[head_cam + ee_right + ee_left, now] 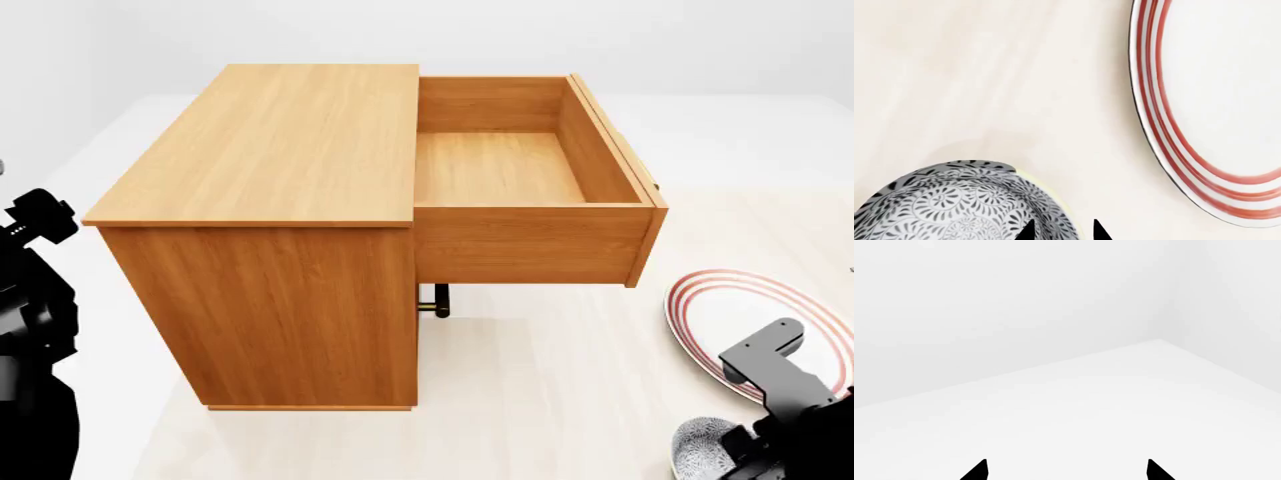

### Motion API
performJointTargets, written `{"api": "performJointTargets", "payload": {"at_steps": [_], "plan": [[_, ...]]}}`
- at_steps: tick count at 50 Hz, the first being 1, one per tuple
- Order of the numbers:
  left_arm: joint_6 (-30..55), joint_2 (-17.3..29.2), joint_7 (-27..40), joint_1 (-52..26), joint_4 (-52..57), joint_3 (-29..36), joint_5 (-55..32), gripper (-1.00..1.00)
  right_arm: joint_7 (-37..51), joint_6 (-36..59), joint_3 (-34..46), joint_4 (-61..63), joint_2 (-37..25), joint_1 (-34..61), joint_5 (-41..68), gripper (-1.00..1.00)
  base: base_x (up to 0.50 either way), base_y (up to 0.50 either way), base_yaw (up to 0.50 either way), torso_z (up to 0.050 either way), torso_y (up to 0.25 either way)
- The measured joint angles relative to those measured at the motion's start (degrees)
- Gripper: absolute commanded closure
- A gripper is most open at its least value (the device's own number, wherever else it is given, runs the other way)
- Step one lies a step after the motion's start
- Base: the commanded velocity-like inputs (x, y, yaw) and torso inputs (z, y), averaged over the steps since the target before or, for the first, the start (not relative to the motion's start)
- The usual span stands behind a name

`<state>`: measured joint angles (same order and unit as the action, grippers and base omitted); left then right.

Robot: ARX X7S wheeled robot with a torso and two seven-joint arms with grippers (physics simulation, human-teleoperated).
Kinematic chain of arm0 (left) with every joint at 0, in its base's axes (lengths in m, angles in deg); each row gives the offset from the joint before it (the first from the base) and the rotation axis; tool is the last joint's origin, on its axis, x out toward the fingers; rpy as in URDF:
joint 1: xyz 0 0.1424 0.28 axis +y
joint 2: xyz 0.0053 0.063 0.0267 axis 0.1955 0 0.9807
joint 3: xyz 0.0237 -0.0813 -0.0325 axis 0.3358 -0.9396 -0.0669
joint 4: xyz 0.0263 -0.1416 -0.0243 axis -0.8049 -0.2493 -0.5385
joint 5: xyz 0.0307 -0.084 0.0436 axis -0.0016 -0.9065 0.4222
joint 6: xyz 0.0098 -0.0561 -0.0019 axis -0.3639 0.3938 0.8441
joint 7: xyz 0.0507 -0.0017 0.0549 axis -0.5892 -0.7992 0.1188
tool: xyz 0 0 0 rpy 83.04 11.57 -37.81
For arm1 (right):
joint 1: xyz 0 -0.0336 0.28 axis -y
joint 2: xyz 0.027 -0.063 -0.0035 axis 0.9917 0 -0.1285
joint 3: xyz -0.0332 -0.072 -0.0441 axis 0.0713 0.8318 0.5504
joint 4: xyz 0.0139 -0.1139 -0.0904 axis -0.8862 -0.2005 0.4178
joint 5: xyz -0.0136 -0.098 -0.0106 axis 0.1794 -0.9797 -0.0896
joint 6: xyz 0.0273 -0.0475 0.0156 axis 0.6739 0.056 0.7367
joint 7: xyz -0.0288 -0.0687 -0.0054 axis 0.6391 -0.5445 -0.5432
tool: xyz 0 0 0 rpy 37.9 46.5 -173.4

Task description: Open the top drawer of the cabinet and put the bowl in it.

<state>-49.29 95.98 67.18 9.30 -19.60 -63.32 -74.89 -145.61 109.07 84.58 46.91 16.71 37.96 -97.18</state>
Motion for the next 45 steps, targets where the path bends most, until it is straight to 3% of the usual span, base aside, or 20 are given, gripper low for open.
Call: {"api": "performJointTargets", "payload": {"at_steps": [17,45], "plan": [[0.01,-0.11,0.16,0.04,0.0,0.21,-0.02,-1.0,0.71,-0.01,-1.72,0.77,-0.34,-0.06,0.84,1.0,0.0,0.0,0.0,0.0,0.0],[0.1,-0.1,0.31,0.2,0.0,0.14,-0.1,-1.0,3.54,6.14,-12.15,1.68,1.27,8.25,2.21,1.0,0.0,0.0,0.0,0.0,0.0]]}}
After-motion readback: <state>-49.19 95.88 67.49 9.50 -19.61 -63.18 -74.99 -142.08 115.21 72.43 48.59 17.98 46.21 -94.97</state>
